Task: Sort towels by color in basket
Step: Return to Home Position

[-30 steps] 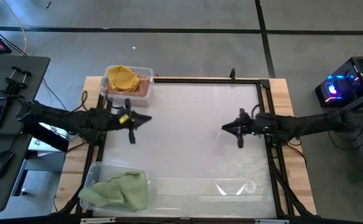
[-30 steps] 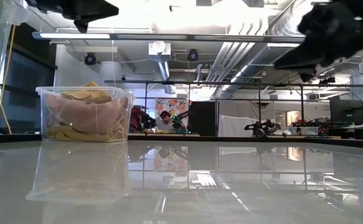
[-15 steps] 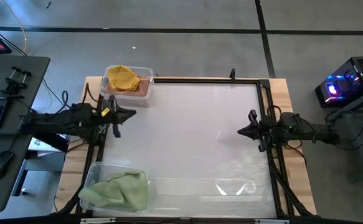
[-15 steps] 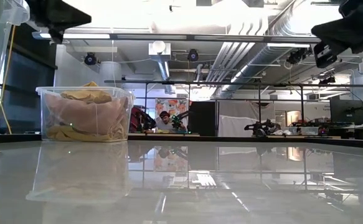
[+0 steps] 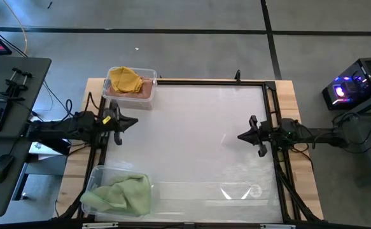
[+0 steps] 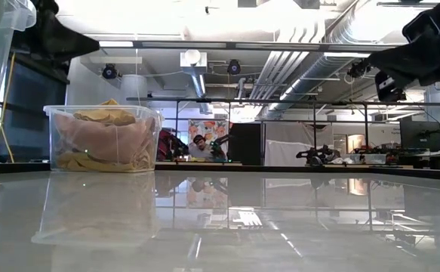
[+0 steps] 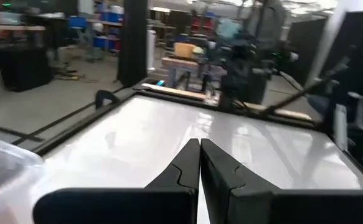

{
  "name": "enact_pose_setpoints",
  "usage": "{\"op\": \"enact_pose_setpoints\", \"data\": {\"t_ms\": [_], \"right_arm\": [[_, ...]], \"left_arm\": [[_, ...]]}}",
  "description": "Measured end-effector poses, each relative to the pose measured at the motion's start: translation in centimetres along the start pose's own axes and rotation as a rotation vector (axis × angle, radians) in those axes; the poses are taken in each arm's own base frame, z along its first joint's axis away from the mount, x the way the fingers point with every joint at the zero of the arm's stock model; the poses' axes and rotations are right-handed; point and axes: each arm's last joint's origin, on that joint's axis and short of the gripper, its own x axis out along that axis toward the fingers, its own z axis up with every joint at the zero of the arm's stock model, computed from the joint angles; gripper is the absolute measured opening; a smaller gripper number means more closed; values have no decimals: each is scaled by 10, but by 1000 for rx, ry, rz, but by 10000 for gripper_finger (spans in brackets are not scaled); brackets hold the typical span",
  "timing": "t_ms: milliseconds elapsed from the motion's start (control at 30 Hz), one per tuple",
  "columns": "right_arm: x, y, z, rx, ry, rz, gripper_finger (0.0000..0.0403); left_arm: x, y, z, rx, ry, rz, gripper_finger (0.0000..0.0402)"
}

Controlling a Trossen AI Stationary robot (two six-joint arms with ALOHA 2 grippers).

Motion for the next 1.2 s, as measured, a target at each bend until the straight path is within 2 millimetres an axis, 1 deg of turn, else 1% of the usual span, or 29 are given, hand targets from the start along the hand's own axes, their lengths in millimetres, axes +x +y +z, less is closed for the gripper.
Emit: {"op": "enact_pose_setpoints", "data": {"t_ms": [100, 233, 400, 600, 900, 1200], "right_arm": [[0, 0, 0, -1, -1, 4, 2], [0, 0, 0, -7, -1, -1, 2], [0, 0, 0, -2, -1, -4, 2], [0, 0, 0, -7, -1, -5, 2], [0, 0, 0, -3, 0, -5, 2], [0, 0, 0, -5, 0, -5, 2]], "left_arm": [[0, -1, -10, 4, -2, -54, 0], [2, 0, -27, 34, -14, -82, 0], [8, -1, -45, 81, -102, -104, 0], [9, -2, -50, 166, -59, -115, 0], [13, -3, -54, 187, -8, -110, 1], [13, -3, -54, 181, -5, -109, 1]]}}
